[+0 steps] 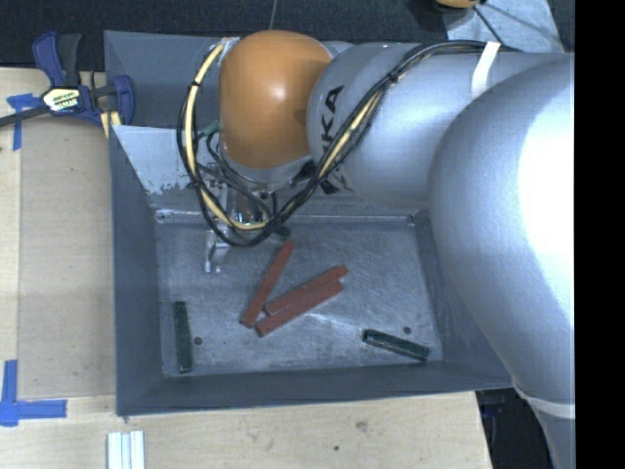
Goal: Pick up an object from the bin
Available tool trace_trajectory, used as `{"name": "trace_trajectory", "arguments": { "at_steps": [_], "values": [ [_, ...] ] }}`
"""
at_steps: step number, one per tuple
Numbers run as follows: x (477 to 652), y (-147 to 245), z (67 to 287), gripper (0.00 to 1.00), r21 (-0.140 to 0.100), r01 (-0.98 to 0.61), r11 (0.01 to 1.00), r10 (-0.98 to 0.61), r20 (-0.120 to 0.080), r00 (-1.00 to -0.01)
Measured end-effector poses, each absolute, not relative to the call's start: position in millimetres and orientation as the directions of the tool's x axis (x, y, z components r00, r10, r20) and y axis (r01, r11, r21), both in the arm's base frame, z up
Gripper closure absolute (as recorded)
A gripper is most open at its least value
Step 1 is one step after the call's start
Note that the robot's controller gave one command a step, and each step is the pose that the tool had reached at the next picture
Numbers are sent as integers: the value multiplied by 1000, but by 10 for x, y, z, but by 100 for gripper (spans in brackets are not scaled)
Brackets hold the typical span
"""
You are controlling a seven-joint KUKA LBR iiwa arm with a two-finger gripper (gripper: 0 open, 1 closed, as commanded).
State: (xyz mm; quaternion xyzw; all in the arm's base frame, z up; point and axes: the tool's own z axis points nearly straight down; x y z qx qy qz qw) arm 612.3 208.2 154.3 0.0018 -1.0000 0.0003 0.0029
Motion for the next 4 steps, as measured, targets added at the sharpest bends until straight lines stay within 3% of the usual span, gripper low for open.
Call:
{"name": "trace_trajectory", "arguments": {
  "at_steps": [1, 2, 3, 4],
  "values": [
    [6145, 2075, 1595, 0, 1, -1, 1000, -1, -2, -1000],
    [6019, 1925, 1415, 0, 3, -102, 995, -102, -11, -995],
    [5770, 1661, 1111, 0, -1, -203, 979, -203, 0, -979],
    [5668, 1424, 1007, 0, 1, -92, 996, -92, -2, -996]
  ]
}}
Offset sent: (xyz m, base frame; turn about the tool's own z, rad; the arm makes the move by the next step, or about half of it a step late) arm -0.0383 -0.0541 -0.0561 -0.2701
